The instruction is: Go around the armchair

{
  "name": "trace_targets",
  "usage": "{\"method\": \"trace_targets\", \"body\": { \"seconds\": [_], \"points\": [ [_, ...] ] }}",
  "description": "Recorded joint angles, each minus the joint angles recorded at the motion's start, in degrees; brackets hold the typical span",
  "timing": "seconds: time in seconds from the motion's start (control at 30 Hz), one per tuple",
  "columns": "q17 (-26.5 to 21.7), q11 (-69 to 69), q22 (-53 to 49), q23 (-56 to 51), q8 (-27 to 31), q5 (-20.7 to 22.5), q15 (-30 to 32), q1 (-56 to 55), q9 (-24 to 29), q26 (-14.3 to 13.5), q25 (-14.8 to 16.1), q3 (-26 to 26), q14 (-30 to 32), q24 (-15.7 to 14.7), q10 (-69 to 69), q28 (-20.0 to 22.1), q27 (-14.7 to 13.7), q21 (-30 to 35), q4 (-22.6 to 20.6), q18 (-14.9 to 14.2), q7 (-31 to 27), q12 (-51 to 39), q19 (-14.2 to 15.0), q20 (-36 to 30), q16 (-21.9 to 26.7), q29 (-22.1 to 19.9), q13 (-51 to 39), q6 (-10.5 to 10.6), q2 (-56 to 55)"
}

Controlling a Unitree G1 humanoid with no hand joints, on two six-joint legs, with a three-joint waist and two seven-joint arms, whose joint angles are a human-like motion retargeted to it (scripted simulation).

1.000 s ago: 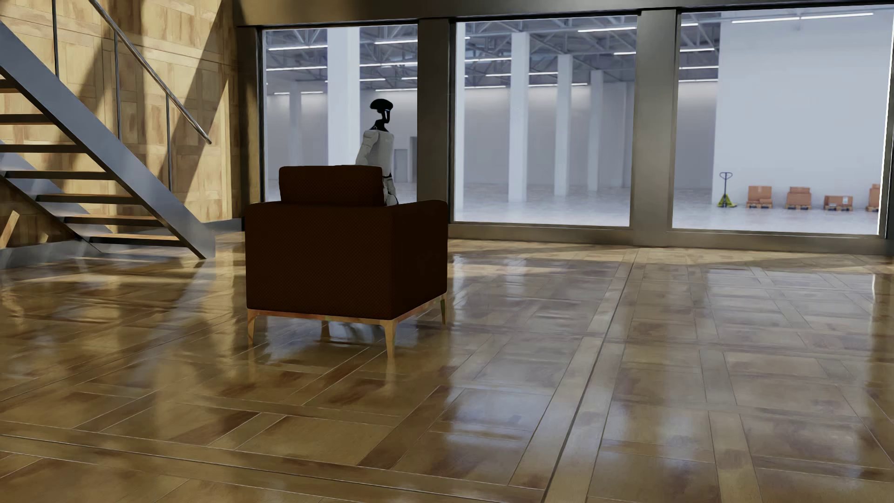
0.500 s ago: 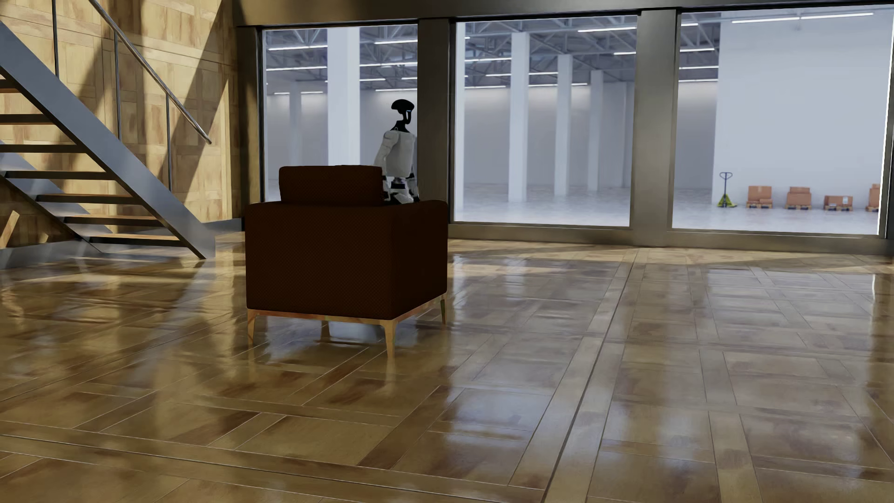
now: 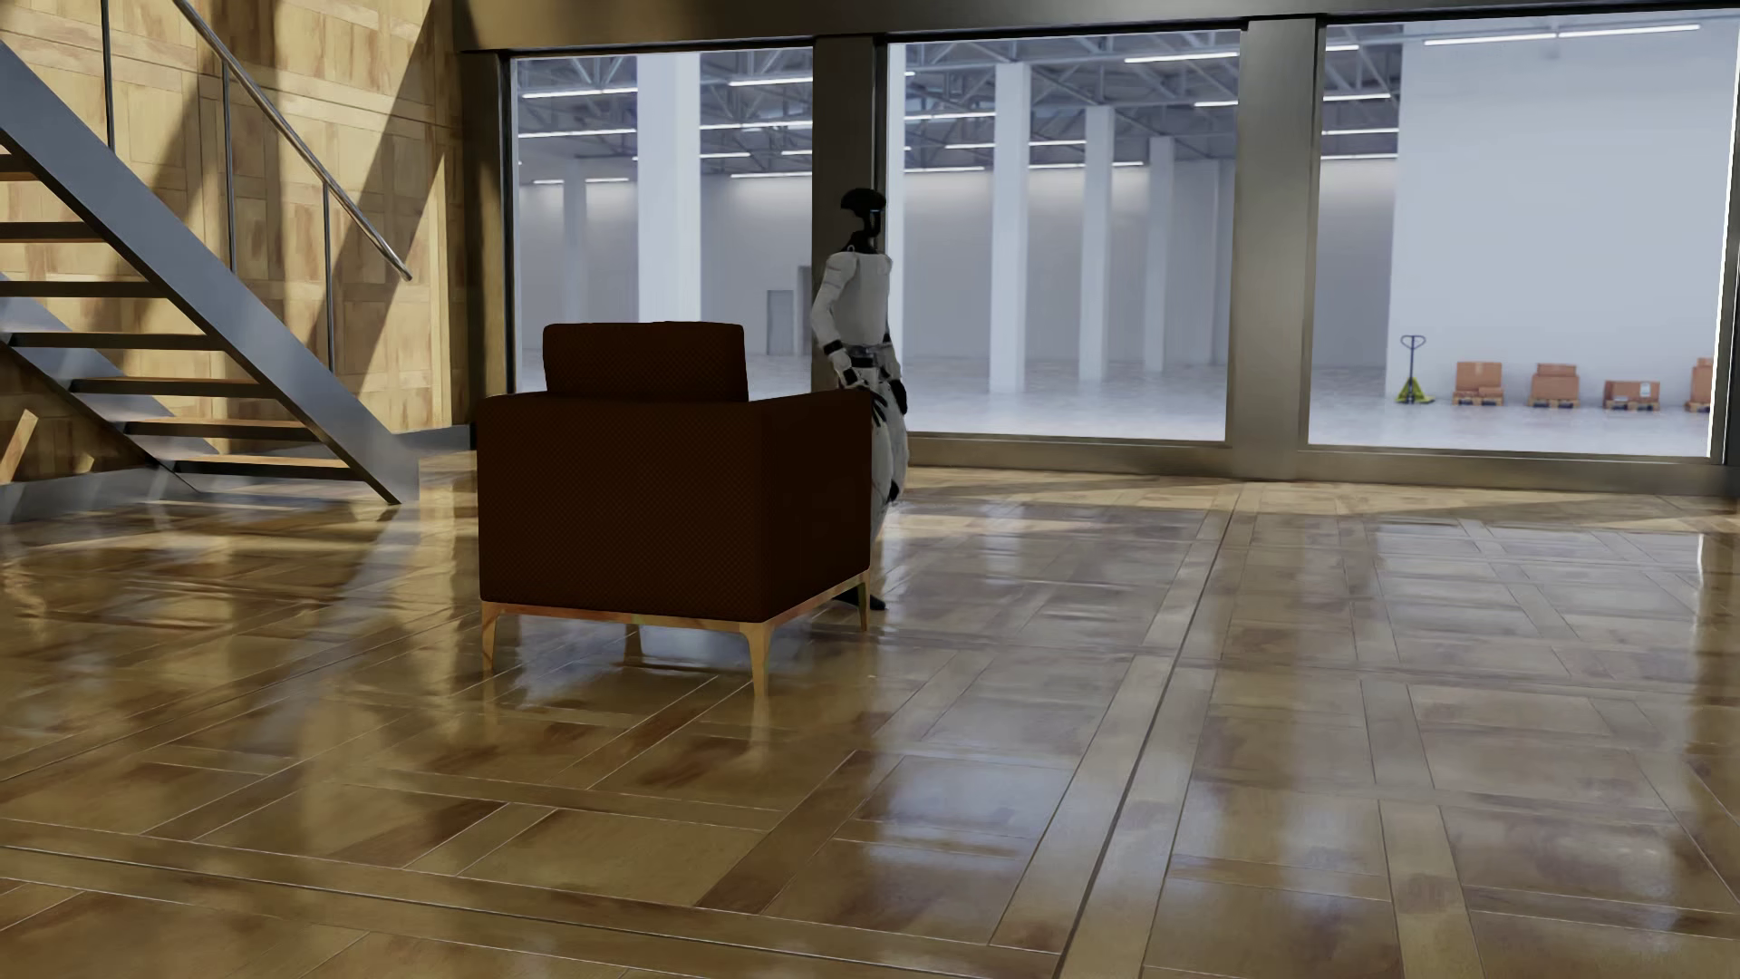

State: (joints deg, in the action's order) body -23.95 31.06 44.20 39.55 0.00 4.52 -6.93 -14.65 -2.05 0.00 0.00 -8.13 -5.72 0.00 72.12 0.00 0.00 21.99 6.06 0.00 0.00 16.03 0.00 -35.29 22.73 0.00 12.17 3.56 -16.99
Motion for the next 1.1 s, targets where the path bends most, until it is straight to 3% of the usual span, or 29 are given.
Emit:
{"method": "trace_targets", "body": {
  "seconds": [0.07,0.17,0.23,0.3,0.37,0.43,0.5,0.57,0.63,0.67,0.77,0.87,0.97,1.1],
  "points": [
    [0.38,0.08,0.84,-5.55,0.0,0.91,-0.93,-5.77,0.0,0.0,0.0,3.64,6.85,0.0,-1.06,0.0,0.0,-1.8,0.37,0.0,0.0,-0.84,0.0,5.42,1.4,0.0,-1.73,-1.91,3.59],
    [0.63,-0.41,1.71,-10.91,0.0,1.23,-3.22,-12.24,1.04,0.0,0.0,5.36,16.0,0.0,-15.46,0.0,0.0,-2.07,-1.13,0.0,0.0,-1.95,0.0,11.06,3.32,0.0,-3.72,-3.78,9.52],
    [0.15,-0.9,1.86,-12.33,0.0,0.56,-4.82,-13.98,1.39,0.0,0.0,6.44,12.18,0.0,-27.16,0.0,0.0,-1.09,-2.04,0.0,0.0,-2.59,0.0,10.27,4.2,0.0,-3.42,-4.24,13.39],
    [-0.07,-1.18,1.79,-9.45,0.0,-0.62,-6.3,-13.16,1.41,0.0,0.0,8.1,3.65,0.0,-38.04,0.0,0.0,0.54,-2.67,0.0,0.0,-2.29,0.0,9.11,4.2,0.0,-2.44,-4.61,16.65],
    [0.43,-0.73,1.75,-1.78,0.0,-1.9,-7.6,-11.37,1.11,0.0,0.0,9.96,-3.27,0.0,-44.45,0.0,0.0,2.15,-3.01,0.0,0.0,-0.95,0.0,9.08,3.32,0.0,-1.39,-5.03,18.89],
    [0.92,0.23,2.42,7.86,0.0,-3.31,-7.95,-9.93,0.42,0.0,0.0,11.06,-4.46,0.0,-44.73,0.0,0.0,3.02,-3.74,0.0,0.0,0.84,0.0,8.66,1.75,0.0,0.21,-5.08,20.39],
    [1.06,1.78,4.71,16.65,0.0,-4.61,-4.35,-10.44,-0.71,0.0,0.0,10.12,-0.35,0.0,-40.24,0.0,0.0,2.93,-5.16,0.0,0.0,2.27,0.0,6.58,-0.25,0.0,2.43,-4.99,20.66],
    [1.14,7.13,7.85,22.15,0.0,-5.92,6.79,-9.83,-1.53,0.0,0.0,7.37,0.8,0.0,-37.94,0.0,0.0,1.71,-6.38,0.0,0.0,2.73,0.0,2.58,-1.96,0.0,5.15,-5.53,18.04],
    [0.73,21.53,8.12,23.14,0.0,-7.59,17.11,-6.09,-2.1,0.0,0.0,5.77,-0.64,0.0,-40.41,0.0,0.0,2.21,-7.14,0.0,0.0,3.34,0.0,-0.37,-2.38,0.0,7.12,-6.42,9.04],
    [0.44,31.64,6.78,22.11,0.0,-8.36,14.83,-3.97,-1.98,0.0,0.0,4.83,-1.35,0.0,-41.81,0.0,0.0,2.71,-7.4,0.0,0.0,3.93,0.0,-0.6,-1.95,0.0,7.46,-6.94,3.46],
    [0.39,59.8,4.42,16.82,0.0,-9.31,-3.65,1.81,-0.29,0.0,0.0,-0.04,-3.57,0.0,-43.7,0.0,0.0,2.41,-7.11,0.0,0.0,4.07,0.0,-0.65,0.67,0.0,6.73,-6.77,-9.17],
    [1.54,50.82,8.31,12.3,0.0,-9.01,-6.47,7.31,0.69,0.0,0.0,-3.98,-6.86,0.0,-44.77,0.0,0.0,-0.11,-5.73,0.0,0.0,1.49,0.0,-0.65,3.17,0.0,5.47,-4.97,-16.87],
    [2.36,56.66,10.06,8.69,0.0,-9.44,-6.02,10.87,0.9,0.0,0.0,-5.58,-9.6,0.0,-44.6,0.0,0.0,-0.69,-5.23,0.0,0.0,-0.12,0.0,2.73,5.67,0.0,4.44,-3.08,-21.02],
    [2.14,23.01,9.81,8.89,0.0,-10.17,0.96,16.56,1.24,0.0,0.0,-5.43,-15.46,0.0,-44.79,0.0,0.0,0.06,-6.11,0.0,0.0,-2.6,0.0,6.47,7.7,0.0,3.36,-1.38,-19.34]
  ]
}}
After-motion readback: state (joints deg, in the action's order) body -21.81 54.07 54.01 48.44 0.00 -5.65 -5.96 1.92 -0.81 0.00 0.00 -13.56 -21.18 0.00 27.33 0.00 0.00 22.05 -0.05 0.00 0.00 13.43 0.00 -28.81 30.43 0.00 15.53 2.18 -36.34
